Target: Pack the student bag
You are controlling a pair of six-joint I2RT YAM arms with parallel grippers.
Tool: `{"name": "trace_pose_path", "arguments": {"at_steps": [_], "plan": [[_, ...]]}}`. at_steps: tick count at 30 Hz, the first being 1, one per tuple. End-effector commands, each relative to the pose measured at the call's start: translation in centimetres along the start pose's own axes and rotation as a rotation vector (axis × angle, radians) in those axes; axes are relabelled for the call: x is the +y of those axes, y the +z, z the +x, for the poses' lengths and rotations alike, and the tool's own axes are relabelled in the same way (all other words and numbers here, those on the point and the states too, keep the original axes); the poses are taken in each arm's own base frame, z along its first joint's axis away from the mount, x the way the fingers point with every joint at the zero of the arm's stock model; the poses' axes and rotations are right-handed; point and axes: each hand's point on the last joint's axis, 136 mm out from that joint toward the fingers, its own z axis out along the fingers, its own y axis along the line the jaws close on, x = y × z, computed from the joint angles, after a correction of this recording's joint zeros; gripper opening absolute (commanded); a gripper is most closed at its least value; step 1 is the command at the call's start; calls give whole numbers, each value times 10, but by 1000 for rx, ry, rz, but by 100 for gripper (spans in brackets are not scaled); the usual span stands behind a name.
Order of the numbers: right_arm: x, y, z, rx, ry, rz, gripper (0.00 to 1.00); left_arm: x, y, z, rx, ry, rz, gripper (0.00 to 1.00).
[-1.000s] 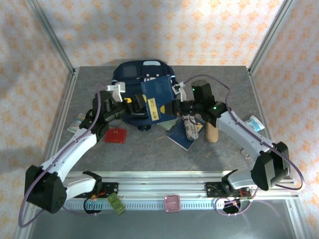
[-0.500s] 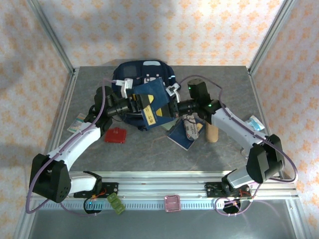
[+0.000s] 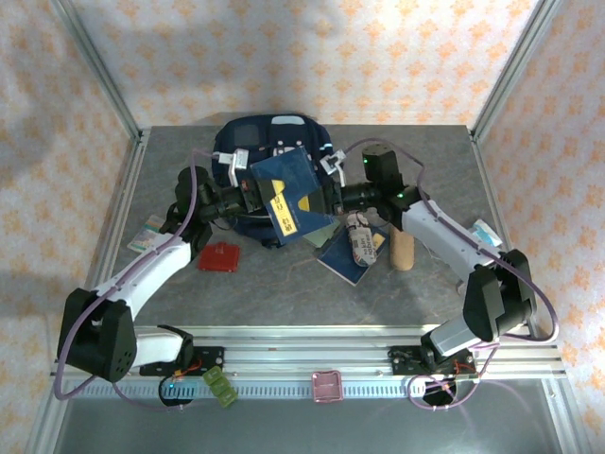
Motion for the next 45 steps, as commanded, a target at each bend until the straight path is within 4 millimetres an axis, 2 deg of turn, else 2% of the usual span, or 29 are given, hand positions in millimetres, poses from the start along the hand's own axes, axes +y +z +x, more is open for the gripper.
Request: {"name": "trace_pose_path", "arguments": {"at_steps": [1,2,4,6,9,12,18,19,20,22,23,24,25,26,29,33,36,41,45], "plan": [[21,-11,-21,-133,-55,-13,55,-10,-4,-34,-145,4,34,0],[19,-15,-24,-187,-37,1,62,-8,-5,-39,-172,-2,22,0],[28,-26,-27,-311,-25,-49,75,-8,-7,-48,-216,-13,22,0],[38,-36,-27,-408,-21,-110,80,-14,-9,-54,-261,-36,63,0],[40,-38,-22,-462,-9,-128,81,-23,-15,-63,-322,-68,117,0],[49,-29,-21,-475,-28,-135,81,-28,-15,-63,-346,-89,152,0],[40,-20,-33,-530,39,-143,79,-40,-8,-55,-346,-120,212,0],[42,-19,-34,-532,41,-160,74,-41,-6,-54,-345,-118,211,0],[44,-17,-35,-531,44,-175,64,-40,-5,-51,-341,-116,203,0],[43,-15,-38,-536,52,-179,29,-37,-3,-48,-342,-115,181,3],[42,-15,-39,-543,56,-172,6,-33,-2,-45,-339,-116,166,16],[35,-15,-39,-548,74,-144,0,-28,-2,-44,-337,-116,143,33],[30,-15,-39,-550,81,-123,0,-22,-3,-43,-337,-112,114,47],[27,-17,-39,-553,82,-108,0,-14,-3,-41,-331,-99,66,55],[17,-33,-36,-579,94,-53,0,28,-3,-36,-264,3,-187,64],[5,-64,-32,-629,86,67,0,82,-12,-31,-109,212,-547,68],[1,-87,-28,-669,66,158,0,110,-13,-28,20,308,-695,70],[-4,-112,-23,-716,71,207,0,150,-3,-31,215,460,-865,76],[0,-118,-20,-724,64,200,0,173,10,-28,343,635,-942,75]]}}
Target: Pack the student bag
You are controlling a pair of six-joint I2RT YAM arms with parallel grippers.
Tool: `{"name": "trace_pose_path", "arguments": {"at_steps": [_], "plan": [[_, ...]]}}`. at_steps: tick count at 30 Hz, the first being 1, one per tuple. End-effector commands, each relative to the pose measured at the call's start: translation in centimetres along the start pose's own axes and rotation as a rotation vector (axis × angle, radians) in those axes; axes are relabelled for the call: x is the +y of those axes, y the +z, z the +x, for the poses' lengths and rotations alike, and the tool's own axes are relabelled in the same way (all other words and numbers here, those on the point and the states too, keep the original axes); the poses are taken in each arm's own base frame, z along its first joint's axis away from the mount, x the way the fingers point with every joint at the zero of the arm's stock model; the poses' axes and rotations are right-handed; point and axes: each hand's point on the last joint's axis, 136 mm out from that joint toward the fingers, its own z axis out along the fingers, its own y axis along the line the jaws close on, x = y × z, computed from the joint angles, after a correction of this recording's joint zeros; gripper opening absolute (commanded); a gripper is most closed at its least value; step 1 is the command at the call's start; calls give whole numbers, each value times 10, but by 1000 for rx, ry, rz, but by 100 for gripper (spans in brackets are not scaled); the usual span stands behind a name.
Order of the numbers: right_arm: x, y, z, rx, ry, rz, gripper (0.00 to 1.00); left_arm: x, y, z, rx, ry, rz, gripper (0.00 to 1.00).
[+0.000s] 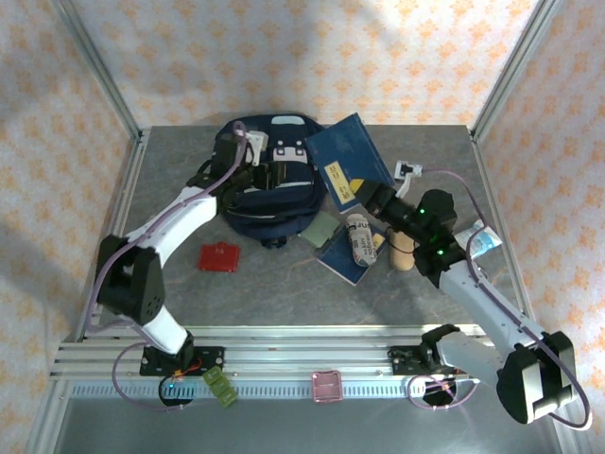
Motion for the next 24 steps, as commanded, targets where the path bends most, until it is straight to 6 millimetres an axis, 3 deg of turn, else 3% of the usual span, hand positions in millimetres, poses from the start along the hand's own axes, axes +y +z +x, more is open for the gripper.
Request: {"name": "trace_pose_path", "arguments": {"at_steps": [1,5,11,14,19,20,24], "plan": [[2,-7,0,-14,-36,-3,0,11,8,24,126,289,-125,76],[2,-14,1,-27,-35,-7,0,12,23,35,181,409,-152,78],[2,-14,2,-24,-32,-12,0,14,42,67,271,538,-179,79],[3,-14,2,-23,-29,-21,0,26,53,75,295,545,-247,79],[2,-13,3,-18,-19,-25,0,26,67,79,289,549,-246,79],[2,-14,4,-17,-18,-25,0,26,75,91,319,556,-230,80],[0,-13,4,-15,-15,-19,0,23,81,106,340,583,-198,80]]}}
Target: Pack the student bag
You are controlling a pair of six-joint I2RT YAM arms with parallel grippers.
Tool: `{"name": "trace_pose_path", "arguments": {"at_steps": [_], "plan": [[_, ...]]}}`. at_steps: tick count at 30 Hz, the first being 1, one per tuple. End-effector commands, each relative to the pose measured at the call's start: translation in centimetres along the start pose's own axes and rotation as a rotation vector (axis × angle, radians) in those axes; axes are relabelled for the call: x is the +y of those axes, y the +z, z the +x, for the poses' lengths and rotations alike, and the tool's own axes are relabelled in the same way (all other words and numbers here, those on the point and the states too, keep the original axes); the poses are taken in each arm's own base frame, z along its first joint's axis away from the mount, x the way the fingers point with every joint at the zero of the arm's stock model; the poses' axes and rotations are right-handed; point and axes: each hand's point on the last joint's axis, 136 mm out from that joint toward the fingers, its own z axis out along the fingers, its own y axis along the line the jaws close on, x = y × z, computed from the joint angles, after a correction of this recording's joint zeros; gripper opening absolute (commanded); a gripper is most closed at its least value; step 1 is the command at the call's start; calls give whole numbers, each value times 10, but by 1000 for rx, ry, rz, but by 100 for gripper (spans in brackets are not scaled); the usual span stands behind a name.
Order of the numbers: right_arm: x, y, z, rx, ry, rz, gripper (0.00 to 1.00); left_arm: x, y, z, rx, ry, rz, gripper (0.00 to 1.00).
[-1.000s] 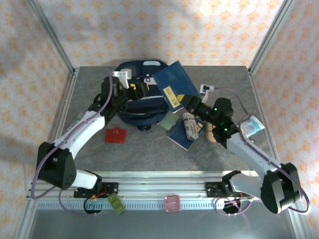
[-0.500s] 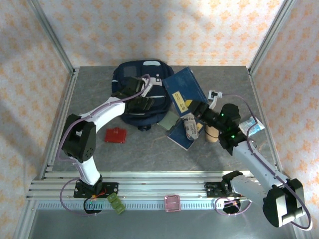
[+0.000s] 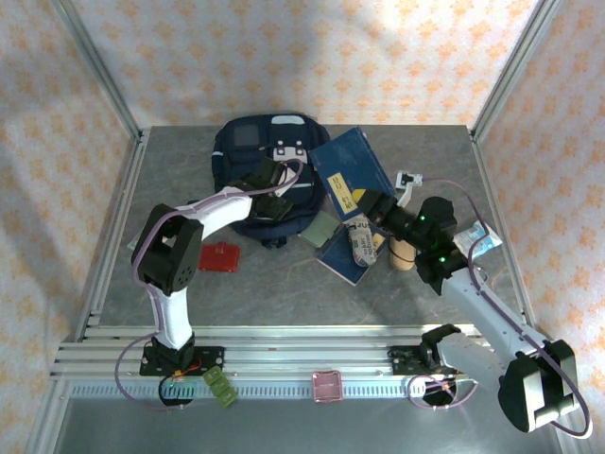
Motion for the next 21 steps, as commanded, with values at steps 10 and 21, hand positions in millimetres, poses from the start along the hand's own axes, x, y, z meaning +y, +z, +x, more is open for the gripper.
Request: {"name": "trace_pose_path", "arguments": {"at_steps": [10,21], "plan": [[10,4,-7,-15,-24,-61,0,-29,-6,16,-39,92,104,81],[11,3,-6,-11,-13,-70,0,11,26,18,44,65,-155,64]]}}
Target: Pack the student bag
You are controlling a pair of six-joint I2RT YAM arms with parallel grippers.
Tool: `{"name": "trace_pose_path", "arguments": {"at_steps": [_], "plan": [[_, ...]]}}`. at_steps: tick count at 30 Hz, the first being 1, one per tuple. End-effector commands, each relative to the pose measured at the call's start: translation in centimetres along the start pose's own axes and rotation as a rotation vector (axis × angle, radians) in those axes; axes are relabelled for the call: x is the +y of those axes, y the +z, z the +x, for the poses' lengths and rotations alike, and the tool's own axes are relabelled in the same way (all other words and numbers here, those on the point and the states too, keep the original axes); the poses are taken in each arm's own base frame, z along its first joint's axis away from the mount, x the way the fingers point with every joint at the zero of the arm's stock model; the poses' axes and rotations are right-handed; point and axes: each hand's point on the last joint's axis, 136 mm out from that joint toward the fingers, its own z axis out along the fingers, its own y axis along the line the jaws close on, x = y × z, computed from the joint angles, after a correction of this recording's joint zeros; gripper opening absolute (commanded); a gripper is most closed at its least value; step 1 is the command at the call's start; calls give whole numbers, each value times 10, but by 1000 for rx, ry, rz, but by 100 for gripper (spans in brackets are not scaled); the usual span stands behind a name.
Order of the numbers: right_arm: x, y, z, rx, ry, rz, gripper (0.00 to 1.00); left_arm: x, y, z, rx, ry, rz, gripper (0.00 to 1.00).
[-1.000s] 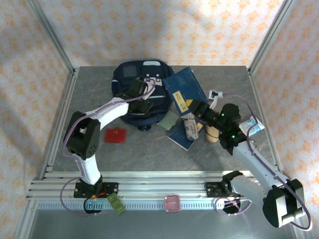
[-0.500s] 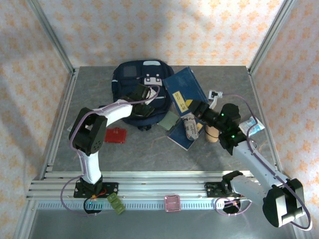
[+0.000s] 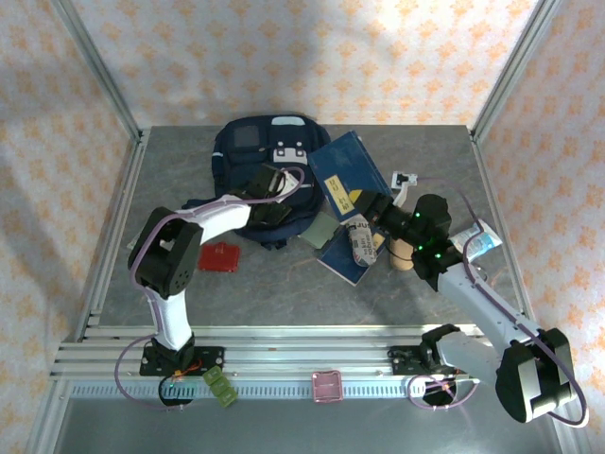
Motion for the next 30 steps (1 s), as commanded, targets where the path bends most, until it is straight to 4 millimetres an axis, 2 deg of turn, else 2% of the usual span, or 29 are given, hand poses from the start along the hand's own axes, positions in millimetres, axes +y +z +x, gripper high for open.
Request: {"name": "trace_pose_path", "arguments": {"at_steps": [1,4,5,8,11,14,18,21,30], "plan": [[25,-7,-10,-41,-56,-86,0,17,27,17,110,29,-144,55],[26,-8,-11,-44,-60,-82,0,5,43,25,155,44,-88,28],[26,-9,-11,-49,-62,-77,0,1,45,25,164,43,-61,23],[21,-11,-13,-60,-66,-48,0,-2,43,18,158,7,-29,1],[14,-11,-12,-58,-73,-12,0,6,24,-2,113,-45,-18,0],[0,-14,-12,-57,-62,42,0,24,-8,-33,24,-139,-5,0],[-18,-18,-10,-68,-33,89,0,66,-59,-74,-141,-296,-31,0],[-28,-18,-5,-55,-23,113,0,91,-85,-98,-207,-388,-45,0],[-34,-11,17,63,-35,110,0,114,-117,-140,-299,-516,-32,0]]}}
